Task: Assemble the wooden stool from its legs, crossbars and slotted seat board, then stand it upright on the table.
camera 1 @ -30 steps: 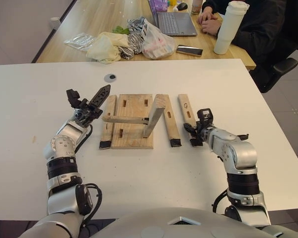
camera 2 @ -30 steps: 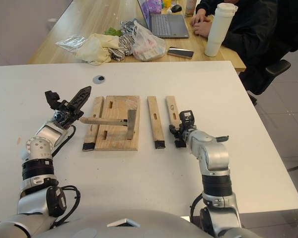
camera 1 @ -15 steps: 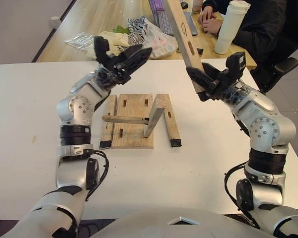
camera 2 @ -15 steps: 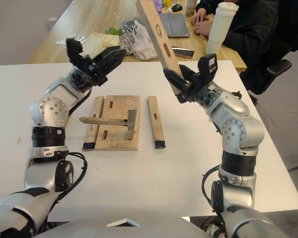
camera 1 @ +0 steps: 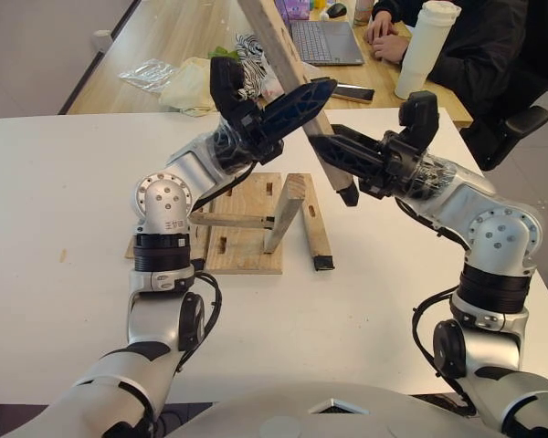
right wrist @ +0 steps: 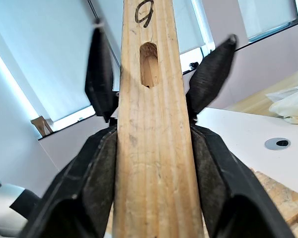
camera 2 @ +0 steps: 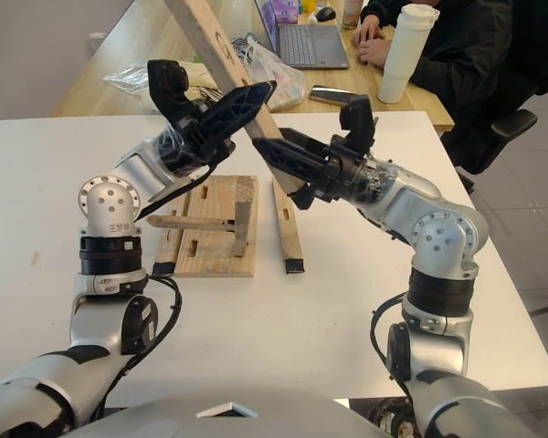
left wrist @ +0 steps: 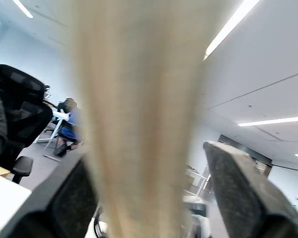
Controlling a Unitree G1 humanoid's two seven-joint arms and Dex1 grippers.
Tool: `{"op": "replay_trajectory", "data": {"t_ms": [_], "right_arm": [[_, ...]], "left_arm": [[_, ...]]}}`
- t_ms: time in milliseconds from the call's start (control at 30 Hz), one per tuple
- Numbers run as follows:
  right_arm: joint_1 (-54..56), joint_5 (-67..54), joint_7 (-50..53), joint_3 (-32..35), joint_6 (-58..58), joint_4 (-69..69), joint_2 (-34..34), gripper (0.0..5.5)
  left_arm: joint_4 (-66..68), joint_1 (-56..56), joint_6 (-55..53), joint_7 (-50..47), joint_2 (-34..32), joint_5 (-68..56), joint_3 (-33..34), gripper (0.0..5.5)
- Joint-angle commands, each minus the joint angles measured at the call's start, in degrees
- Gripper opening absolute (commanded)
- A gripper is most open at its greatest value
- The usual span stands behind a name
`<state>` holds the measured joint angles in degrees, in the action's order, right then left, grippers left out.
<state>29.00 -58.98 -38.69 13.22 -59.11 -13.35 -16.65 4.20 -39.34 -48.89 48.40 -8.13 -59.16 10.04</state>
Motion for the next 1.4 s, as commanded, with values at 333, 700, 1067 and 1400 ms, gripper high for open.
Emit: {"op": "replay_trajectory", "data": {"t_ms": [333,700,1067,1400], "right_arm": [[2.7,-9.0,5.6,1.7,-3.3,1.6,-2.2,2.03],[0.4,-0.1,3.0,0.2,3.3,2.7,-7.0,3.29],[-4.3,6.7,0.6,2.2,11.5,7.0,-9.4,3.29],[-5.0,8.5,-0.1,0.0,11.9,6.2,-9.1,3.29]], "left_arm": [[-1.4,-0.5,-0.4,-2.0,0.5,-2.5,1.0,2.01],[17.6,-1.1,19.7,10.5,-8.6,13.3,2.0,2.01],[42.1,3.8,32.9,28.2,-22.2,26.0,3.0,2.00],[36.5,11.1,26.9,32.7,-24.3,27.2,2.4,2.00]]}}
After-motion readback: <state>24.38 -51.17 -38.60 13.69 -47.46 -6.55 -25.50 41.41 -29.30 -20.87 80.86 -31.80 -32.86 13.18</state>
